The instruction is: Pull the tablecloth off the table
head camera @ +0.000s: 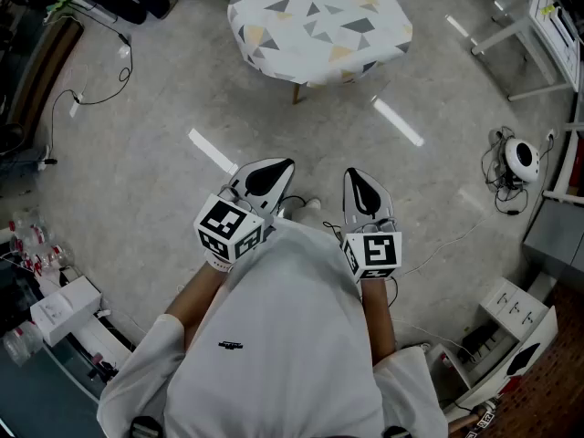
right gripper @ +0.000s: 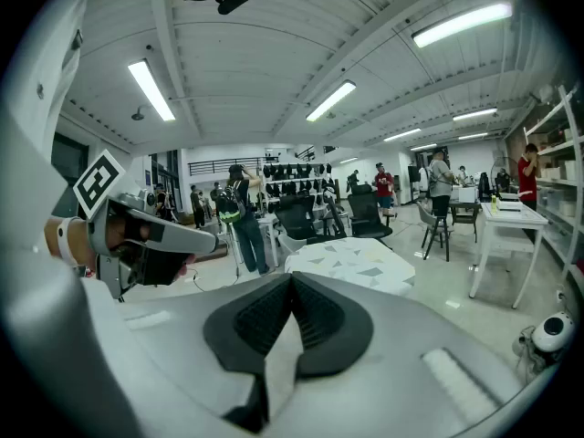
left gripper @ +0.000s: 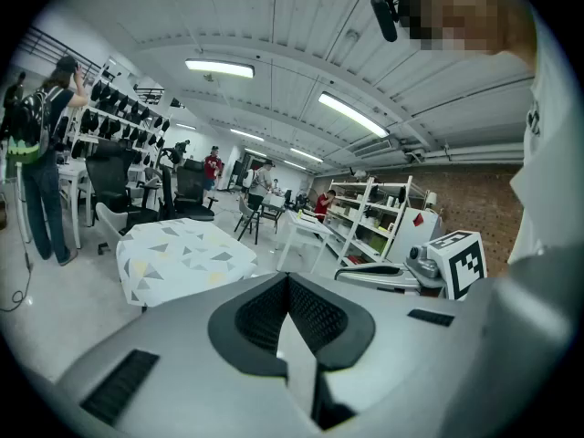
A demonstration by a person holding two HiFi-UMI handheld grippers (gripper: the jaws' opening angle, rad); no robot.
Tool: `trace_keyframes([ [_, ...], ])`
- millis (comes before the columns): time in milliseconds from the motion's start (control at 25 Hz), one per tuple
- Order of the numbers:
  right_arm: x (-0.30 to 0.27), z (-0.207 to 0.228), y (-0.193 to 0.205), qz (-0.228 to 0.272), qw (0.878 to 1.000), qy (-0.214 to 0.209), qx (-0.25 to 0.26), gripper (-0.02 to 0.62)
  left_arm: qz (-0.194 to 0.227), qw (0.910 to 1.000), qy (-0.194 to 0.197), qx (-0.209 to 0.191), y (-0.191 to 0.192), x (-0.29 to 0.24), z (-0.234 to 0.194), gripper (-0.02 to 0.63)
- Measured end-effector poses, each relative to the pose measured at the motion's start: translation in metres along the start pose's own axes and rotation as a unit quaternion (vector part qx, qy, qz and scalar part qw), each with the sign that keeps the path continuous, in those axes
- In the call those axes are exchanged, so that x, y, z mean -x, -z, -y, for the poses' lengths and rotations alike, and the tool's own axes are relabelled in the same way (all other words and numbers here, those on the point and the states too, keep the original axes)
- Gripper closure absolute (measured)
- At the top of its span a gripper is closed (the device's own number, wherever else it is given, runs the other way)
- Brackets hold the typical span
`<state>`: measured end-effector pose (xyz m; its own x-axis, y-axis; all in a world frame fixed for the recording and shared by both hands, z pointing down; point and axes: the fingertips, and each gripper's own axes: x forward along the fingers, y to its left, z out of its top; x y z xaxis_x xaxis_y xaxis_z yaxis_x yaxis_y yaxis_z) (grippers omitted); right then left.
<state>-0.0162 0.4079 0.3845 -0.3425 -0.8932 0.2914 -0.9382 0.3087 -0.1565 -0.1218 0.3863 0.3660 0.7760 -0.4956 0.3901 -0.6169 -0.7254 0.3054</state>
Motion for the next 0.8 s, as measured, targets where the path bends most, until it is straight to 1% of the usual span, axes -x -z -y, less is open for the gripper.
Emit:
trace_keyframes([
  [160, 0.002, -0.007, -0.017, 0.019, 1.0, -0.012, 0.016, 0.583, 0.014, 0.9998, -0.013, -0.005, -0.008, 0.012, 0.003, 0.6],
  [320, -0.002, -0.019, -0.023, 0.027, 0.999, -0.023, 0.028, 0.583, 0.027, 0.9993, -0.023, -0.01, -0.011, 0.019, 0.001, 0.6],
  [440, -0.003, -0.024, -0.028, 0.034, 0.998, -0.033, 0.036, 0.583, 0.045, 0.9984, -0.032, -0.011, -0.015, 0.024, 0.0, 0.6],
  [520, -0.003, -0.024, -0.03, 0.041, 0.998, -0.04, 0.033, 0.583, 0.05, 0.9979, -0.04, -0.011, -0.016, 0.026, 0.0, 0.6],
  [680, 0.008, -0.017, -0.039, 0.07, 0.996, -0.047, -0.003, 0.583, 0.055, 0.9973, -0.049, -0.007, -0.017, 0.027, 0.007, 0.6],
  [800, 0.012, -0.012, -0.041, 0.073, 0.996, -0.05, 0.011, 0.583, 0.056, 0.9968, -0.057, -0.001, -0.015, 0.023, 0.006, 0.6],
])
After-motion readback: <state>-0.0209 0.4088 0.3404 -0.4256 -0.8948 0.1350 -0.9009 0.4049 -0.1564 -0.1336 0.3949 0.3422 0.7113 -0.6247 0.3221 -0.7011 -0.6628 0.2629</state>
